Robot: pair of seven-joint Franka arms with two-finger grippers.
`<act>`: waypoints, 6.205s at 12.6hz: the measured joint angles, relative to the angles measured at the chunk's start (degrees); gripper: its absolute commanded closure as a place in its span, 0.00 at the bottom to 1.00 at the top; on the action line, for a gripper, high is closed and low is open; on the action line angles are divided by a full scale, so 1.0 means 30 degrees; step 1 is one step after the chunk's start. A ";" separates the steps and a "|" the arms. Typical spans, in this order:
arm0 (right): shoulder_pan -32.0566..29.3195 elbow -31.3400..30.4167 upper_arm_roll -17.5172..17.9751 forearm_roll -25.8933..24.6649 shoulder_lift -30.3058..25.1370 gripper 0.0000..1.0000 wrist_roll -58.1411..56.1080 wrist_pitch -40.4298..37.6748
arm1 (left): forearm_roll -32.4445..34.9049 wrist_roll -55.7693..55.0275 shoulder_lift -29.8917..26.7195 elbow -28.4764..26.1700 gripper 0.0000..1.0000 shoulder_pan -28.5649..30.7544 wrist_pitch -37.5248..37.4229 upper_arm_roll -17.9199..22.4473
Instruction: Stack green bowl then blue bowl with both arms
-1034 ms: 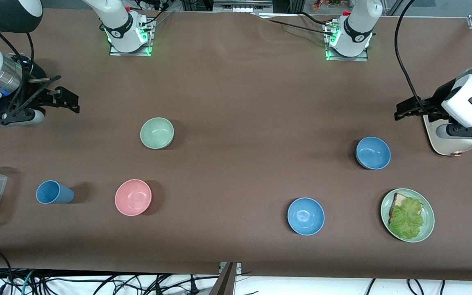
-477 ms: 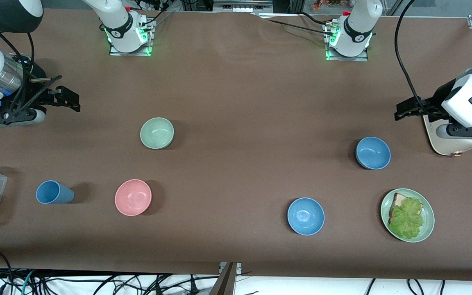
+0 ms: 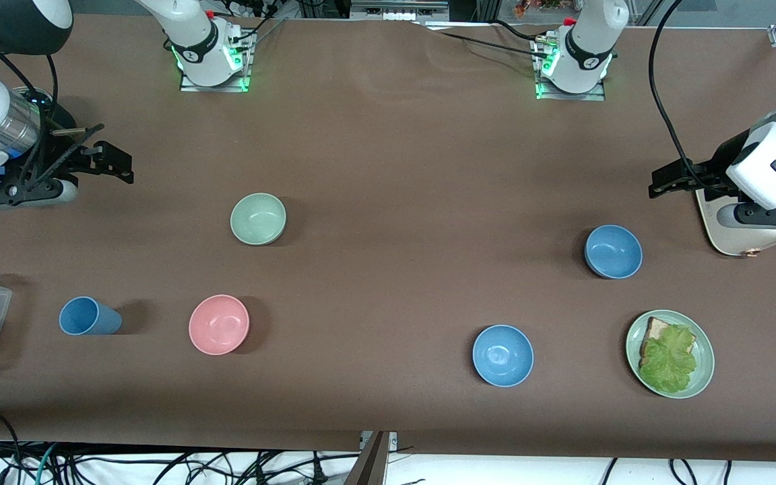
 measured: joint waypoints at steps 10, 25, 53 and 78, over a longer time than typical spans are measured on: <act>0.0000 -0.0032 0.0028 0.0001 -0.0044 0.00 0.0002 -0.0188 | 0.0000 0.0000 0.0001 0.0017 0.00 -0.0008 0.0000 -0.0018; -0.0002 -0.0452 -0.0145 0.0002 -0.0081 0.00 0.0005 -0.0032 | 0.0000 0.0000 0.0008 0.0024 0.00 -0.0013 0.0000 -0.0026; 0.1162 -1.4358 0.2515 0.1096 0.4804 1.00 0.4221 2.1351 | 0.0000 0.0000 0.0498 0.0084 0.00 0.0004 0.0001 -0.0003; 0.9190 -0.1672 -0.0701 -0.0290 0.6699 0.00 1.6313 1.0986 | -0.0041 0.5278 0.2238 -0.3703 0.00 0.1753 0.5381 0.2273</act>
